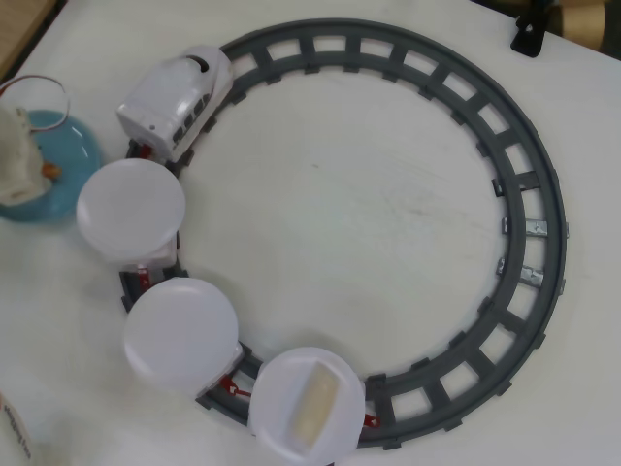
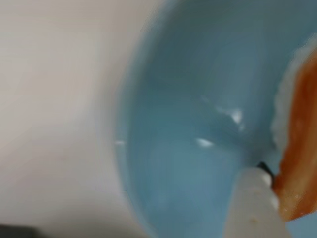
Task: Pick up the sushi from the Shinkansen and put it on the blue dish
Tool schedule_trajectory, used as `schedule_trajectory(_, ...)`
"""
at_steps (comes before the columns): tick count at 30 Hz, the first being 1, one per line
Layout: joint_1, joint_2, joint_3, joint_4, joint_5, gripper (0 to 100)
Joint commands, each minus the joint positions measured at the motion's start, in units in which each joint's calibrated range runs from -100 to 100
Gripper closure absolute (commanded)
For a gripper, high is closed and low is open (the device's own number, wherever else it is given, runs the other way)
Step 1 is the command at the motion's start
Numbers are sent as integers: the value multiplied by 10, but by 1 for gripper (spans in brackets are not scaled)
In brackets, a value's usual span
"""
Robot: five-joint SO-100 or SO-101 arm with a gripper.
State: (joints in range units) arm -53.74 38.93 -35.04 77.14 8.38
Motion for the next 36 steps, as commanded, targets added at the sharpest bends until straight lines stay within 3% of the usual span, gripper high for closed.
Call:
schedule_trajectory(1, 0, -61, -48, 45, 1, 81)
schedule_trajectory(17, 24, -350, 0, 204, -3, 81)
schedule_trajectory(22, 22, -542, 190, 173, -12, 81)
schedule_trajectory(28, -10, -793, 509, 34, -38, 81)
schedule_trajectory(36, -52, -936, 755, -49, -73, 81)
